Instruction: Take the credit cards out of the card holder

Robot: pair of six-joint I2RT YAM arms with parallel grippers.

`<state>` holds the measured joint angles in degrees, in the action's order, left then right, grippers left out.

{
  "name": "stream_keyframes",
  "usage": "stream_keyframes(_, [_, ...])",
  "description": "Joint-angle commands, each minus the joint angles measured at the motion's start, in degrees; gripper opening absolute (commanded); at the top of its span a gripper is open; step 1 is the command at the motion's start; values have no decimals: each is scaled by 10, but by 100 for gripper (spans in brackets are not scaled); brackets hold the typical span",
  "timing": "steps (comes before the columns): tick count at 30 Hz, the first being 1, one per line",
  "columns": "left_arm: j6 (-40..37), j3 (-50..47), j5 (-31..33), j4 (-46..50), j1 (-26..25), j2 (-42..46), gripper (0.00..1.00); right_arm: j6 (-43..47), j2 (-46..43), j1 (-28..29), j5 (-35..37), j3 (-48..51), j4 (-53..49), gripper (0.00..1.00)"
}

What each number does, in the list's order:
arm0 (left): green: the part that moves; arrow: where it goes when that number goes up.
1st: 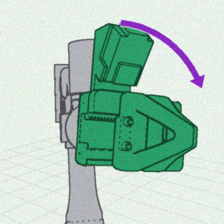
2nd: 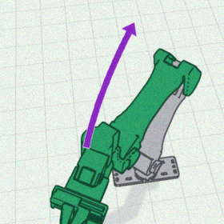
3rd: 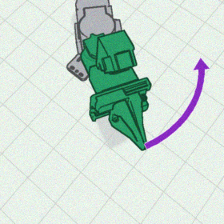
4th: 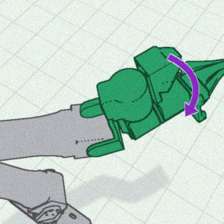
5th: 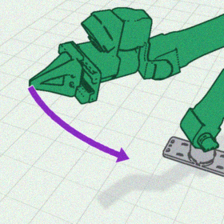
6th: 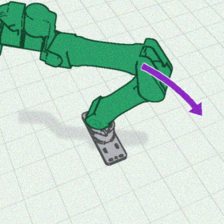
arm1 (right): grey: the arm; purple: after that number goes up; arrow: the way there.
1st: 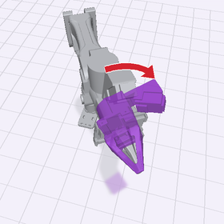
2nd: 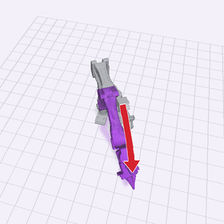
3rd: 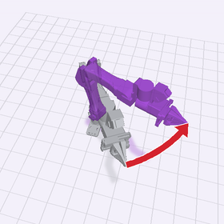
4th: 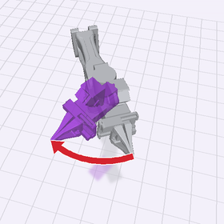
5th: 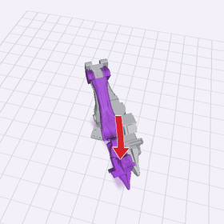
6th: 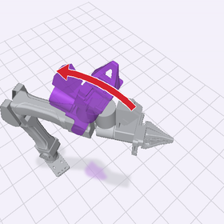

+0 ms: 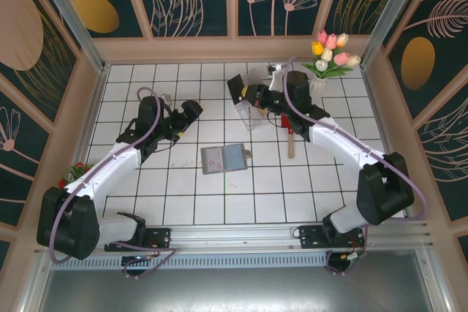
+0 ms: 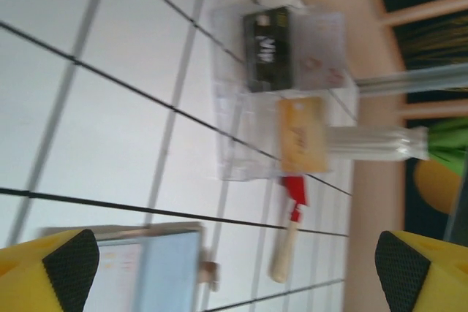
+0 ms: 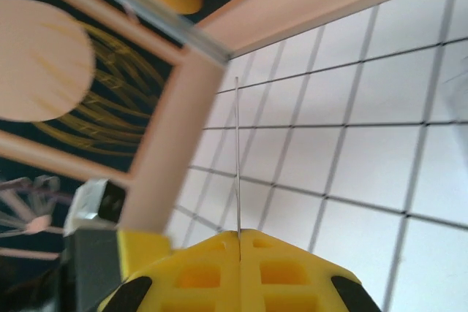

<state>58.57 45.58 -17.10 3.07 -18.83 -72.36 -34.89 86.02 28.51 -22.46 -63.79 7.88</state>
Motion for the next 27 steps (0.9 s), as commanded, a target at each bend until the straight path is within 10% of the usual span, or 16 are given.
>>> stream_keyframes(1, [-61, -8, 57, 65, 3, 7, 99, 146, 50, 8, 130, -59, -131, 0])
stream_keyframes(12, [-90, -18, 45, 64, 4, -15, 99, 318, 216, 20, 262, -234, -176, 0])
stream_keyframes(27, [-96, -33, 15, 43, 3, -28, 99, 378, 349, 21, 236, -374, -236, 0])
